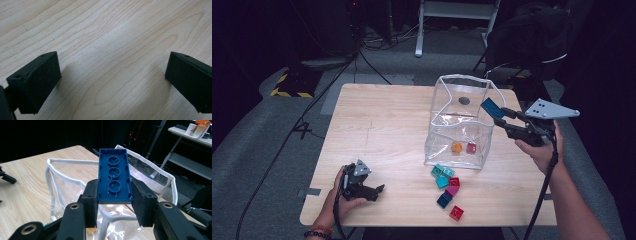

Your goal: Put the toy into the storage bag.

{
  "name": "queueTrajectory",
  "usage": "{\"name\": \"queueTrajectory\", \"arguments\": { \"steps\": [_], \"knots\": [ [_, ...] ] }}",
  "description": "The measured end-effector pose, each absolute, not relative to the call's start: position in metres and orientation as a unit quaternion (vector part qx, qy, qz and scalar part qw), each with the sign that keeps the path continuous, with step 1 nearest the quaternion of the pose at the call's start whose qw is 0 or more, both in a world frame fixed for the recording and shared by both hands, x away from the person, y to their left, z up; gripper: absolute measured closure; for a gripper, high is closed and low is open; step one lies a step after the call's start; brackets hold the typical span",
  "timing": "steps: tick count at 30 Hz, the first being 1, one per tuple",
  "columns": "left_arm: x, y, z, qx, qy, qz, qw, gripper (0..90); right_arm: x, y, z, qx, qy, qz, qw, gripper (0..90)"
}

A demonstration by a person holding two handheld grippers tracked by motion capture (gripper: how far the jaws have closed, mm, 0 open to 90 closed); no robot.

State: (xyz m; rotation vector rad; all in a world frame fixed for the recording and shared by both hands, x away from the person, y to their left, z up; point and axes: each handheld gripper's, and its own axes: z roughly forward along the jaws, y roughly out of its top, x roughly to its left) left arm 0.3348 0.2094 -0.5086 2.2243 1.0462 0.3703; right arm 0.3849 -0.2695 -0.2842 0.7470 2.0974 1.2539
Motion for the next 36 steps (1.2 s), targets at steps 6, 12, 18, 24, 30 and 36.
{"name": "queueTrajectory", "arguments": {
  "steps": [6,12,18,24,30,36],
  "knots": [
    [0.335,0.209,-0.509,0.847,0.398,0.141,0.322,0.5,0.398,-0.262,-0.286,0.285,0.79,0.46,0.287,59.8],
    [0.335,0.209,-0.509,0.847,0.398,0.141,0.322,0.5,0.411,-0.258,-0.289,0.295,0.791,0.454,0.284,59.8],
    [0.335,0.209,-0.509,0.847,0.398,0.141,0.322,0.6,0.422,-0.255,-0.291,0.302,0.79,0.455,0.279,59.8],
    [0.335,0.209,-0.509,0.847,0.398,0.141,0.322,0.6,0.432,-0.25,-0.294,0.309,0.79,0.451,0.278,59.8],
    [0.335,0.209,-0.509,0.847,0.398,0.141,0.322,0.5,0.439,-0.246,-0.298,0.318,0.788,0.444,0.283,59.7],
    [0.335,0.209,-0.509,0.847,0.398,0.141,0.322,0.6,0.445,-0.246,-0.309,0.337,0.785,0.434,0.287,55.0]
  ]
}}
